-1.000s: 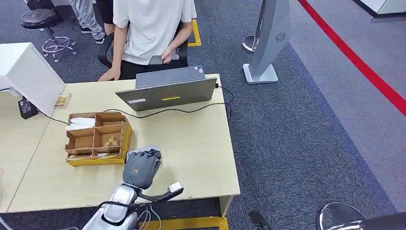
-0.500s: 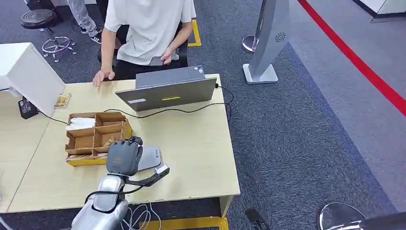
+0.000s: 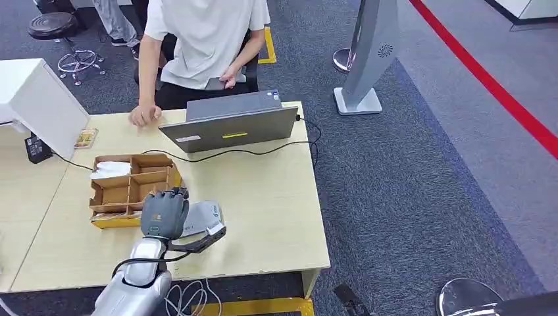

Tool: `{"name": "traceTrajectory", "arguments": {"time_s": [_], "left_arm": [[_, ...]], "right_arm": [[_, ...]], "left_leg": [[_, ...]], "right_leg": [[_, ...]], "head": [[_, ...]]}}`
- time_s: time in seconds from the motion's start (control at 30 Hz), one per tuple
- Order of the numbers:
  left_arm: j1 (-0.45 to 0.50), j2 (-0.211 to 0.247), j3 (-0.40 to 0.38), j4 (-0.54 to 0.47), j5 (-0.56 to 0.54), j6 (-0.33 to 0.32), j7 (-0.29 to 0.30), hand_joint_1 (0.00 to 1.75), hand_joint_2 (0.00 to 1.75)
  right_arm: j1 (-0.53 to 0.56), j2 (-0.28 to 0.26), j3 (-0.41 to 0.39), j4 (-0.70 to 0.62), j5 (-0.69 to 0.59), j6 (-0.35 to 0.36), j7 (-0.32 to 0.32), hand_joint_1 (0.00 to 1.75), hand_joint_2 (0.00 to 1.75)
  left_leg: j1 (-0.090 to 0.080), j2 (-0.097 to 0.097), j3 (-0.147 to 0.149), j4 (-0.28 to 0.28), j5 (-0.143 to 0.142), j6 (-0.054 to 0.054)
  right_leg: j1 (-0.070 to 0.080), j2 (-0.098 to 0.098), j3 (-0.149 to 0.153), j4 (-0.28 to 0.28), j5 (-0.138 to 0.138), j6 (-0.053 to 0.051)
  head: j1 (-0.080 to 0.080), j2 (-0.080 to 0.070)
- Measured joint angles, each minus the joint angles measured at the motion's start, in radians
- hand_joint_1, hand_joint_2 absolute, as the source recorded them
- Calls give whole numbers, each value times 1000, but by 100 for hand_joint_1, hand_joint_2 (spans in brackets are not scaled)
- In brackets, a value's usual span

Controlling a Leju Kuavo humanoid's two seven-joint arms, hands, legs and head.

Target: Pass the card to the sensor for recognition and then transmit it.

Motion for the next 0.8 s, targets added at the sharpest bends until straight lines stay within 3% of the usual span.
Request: {"name": "traceTrajectory", "arguments": {"time_s": [0.8], "left_arm": [[-6, -34, 0, 93, -24, -10, -70, 175, 175]], "right_arm": [[-2, 0, 14, 0, -4, 5, 8, 0, 0]], "left_leg": [[0, 0, 0, 0, 0, 0]], "right_leg": [[0, 0, 0, 0, 0, 0]], "head": [[0, 0]]}}
